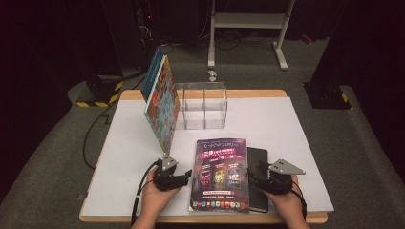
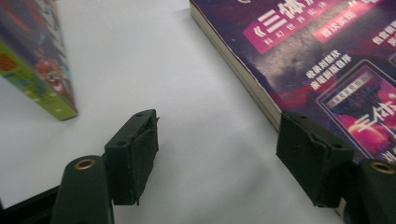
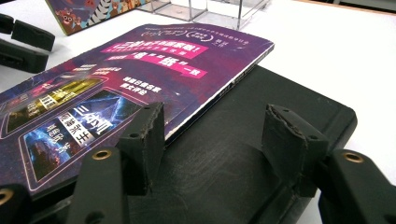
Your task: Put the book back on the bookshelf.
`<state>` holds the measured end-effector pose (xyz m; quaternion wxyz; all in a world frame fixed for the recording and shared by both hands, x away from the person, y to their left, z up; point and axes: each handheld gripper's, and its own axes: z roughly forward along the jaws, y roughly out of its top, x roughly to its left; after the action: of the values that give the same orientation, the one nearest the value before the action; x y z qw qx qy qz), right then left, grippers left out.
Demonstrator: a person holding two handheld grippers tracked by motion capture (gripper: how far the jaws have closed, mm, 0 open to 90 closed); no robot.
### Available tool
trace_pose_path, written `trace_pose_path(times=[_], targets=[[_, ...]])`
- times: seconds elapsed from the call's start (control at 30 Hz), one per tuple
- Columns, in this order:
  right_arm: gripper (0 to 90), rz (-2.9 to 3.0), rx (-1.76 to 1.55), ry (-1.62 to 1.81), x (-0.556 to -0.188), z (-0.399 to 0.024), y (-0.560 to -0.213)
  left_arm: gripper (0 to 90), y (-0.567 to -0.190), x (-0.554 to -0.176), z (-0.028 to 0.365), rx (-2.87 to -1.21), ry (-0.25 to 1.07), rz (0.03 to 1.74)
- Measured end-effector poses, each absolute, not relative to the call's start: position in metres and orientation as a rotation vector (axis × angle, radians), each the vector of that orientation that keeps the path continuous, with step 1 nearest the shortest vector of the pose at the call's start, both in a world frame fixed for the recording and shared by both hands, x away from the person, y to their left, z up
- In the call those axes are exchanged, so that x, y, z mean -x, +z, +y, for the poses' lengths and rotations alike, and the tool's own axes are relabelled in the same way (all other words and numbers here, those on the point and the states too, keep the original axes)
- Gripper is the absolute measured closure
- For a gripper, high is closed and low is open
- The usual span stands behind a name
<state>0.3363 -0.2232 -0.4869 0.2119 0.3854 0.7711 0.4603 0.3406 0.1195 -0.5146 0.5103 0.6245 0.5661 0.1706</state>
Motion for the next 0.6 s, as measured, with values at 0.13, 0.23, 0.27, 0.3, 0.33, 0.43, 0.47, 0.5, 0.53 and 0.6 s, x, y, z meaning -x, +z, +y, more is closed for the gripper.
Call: trace_pose_path(times=[0.13,0.23,0.27,0.3,0.33,0.43,0.47,0.5,0.53,0.6], targets=[[38.1,2.142,-1.075,1.273,-0.3362,-0.2229,-0.4866,28.8,-0.5145,-0.3399,0.1170,-1.510,0.375,1.375],[37.5,2.141,-1.080,1.272,-0.3362,-0.2228,-0.4866,28.8,-0.5130,-0.3406,0.1185,-1.488,0.344,1.392],[37.5,2.142,-1.081,1.273,-0.3362,-0.2228,-0.4866,29.0,-0.5125,-0.3408,0.1188,-1.469,0.331,1.398],[37.5,2.142,-1.080,1.274,-0.3361,-0.2227,-0.4865,29.0,-0.5121,-0.3408,0.1196,-1.469,0.329,1.397],[37.4,2.142,-1.079,1.274,-0.3360,-0.2226,-0.4865,28.6,-0.5118,-0.3408,0.1199,-1.466,0.331,1.394],[37.2,2.143,-1.078,1.274,-0.3359,-0.2225,-0.4864,27.2,-0.5102,-0.3409,0.1198,-1.445,0.325,1.397],[37.2,2.144,-1.077,1.273,-0.3358,-0.2224,-0.4863,26.1,-0.5095,-0.3405,0.1211,-1.456,0.319,1.389],[37.1,2.145,-1.077,1.273,-0.3357,-0.2225,-0.4862,24.6,-0.5084,-0.3405,0.1212,-1.436,0.310,1.389],[37.1,2.145,-1.078,1.273,-0.3355,-0.2225,-0.4861,24.3,-0.5077,-0.3403,0.1222,-1.444,0.308,1.386],[37.0,2.144,-1.079,1.273,-0.3353,-0.2225,-0.4859,23.2,-0.5062,-0.3394,0.1218,-1.442,0.303,1.374]])
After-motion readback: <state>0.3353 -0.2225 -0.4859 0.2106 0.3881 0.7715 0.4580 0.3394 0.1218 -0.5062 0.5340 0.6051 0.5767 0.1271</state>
